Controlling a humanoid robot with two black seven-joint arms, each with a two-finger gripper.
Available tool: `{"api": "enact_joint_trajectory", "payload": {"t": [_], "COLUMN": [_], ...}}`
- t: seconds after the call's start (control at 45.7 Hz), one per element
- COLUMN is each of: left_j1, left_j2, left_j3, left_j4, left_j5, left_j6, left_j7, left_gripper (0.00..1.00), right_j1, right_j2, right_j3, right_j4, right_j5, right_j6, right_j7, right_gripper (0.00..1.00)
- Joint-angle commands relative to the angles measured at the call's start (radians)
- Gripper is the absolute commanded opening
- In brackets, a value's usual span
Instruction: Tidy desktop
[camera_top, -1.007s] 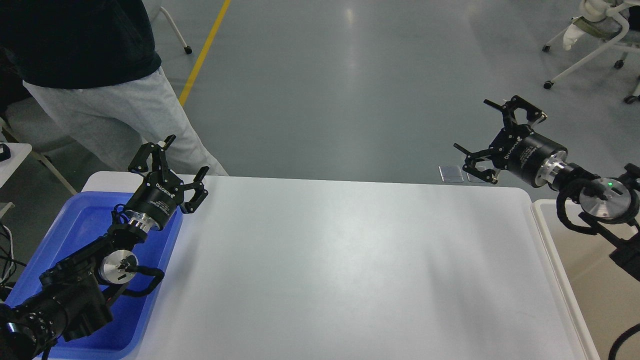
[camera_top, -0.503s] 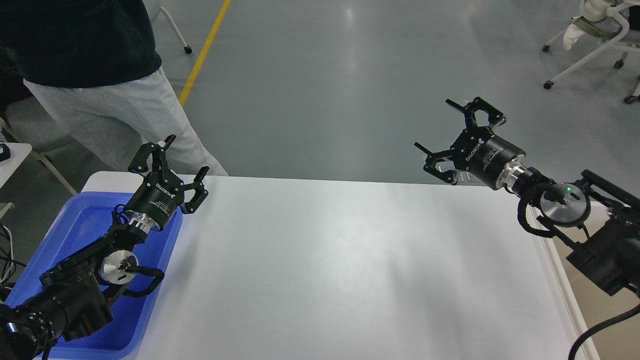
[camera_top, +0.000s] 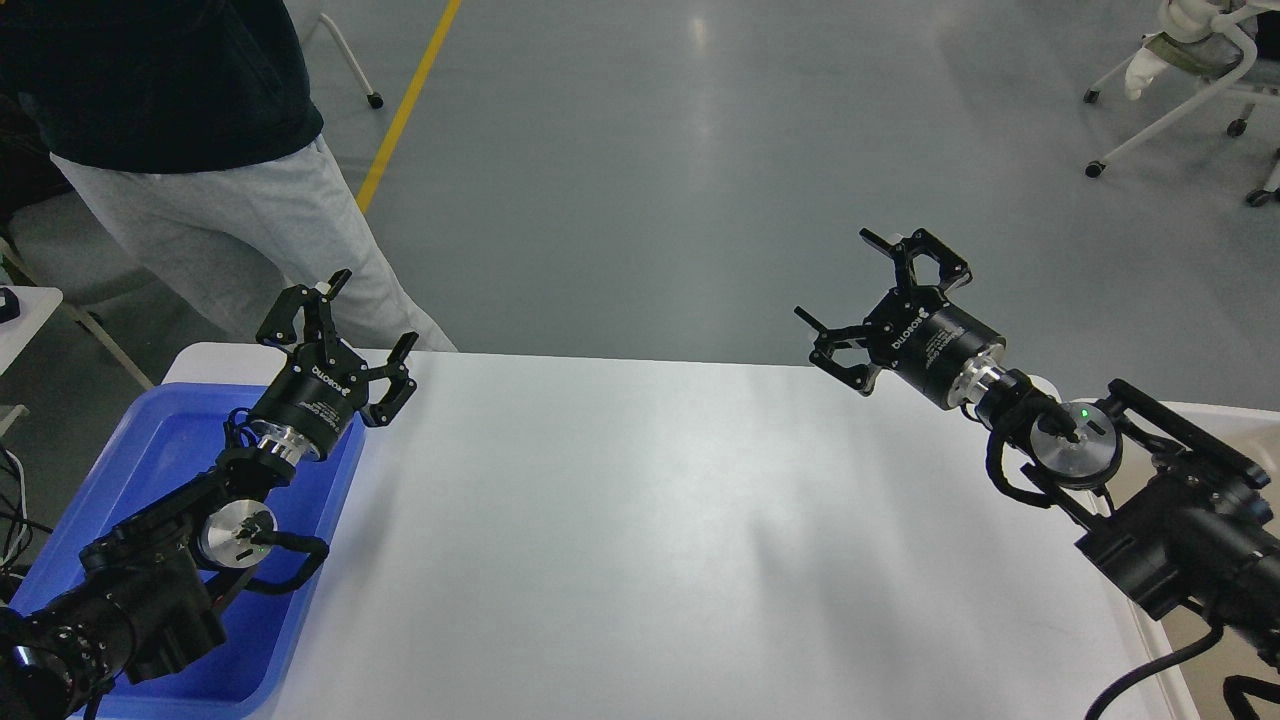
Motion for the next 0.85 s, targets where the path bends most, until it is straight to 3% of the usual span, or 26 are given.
{"api": "enact_joint_trajectory", "payload": {"t": [0.0, 0.832], "left_j1": [0.0, 0.0], "left_j2": [0.0, 0.0], "left_j3": [0.0, 0.0], "left_j4": [0.0, 0.0], "left_j5": [0.0, 0.0], "left_j6": [0.0, 0.0], "left_j7": [0.0, 0.0], "left_gripper": [1.0, 1.0], "right_j1": [-0.046, -0.075], "right_j2": [0.032, 0.045], "right_j3": [0.005, 0.005], "right_j4": [-0.026, -0.092], "right_j5": [-0.002, -0.005], "right_j6": [0.013, 0.046], "right_j7": [0.003, 0.003], "right_gripper": [1.0, 1.0]}}
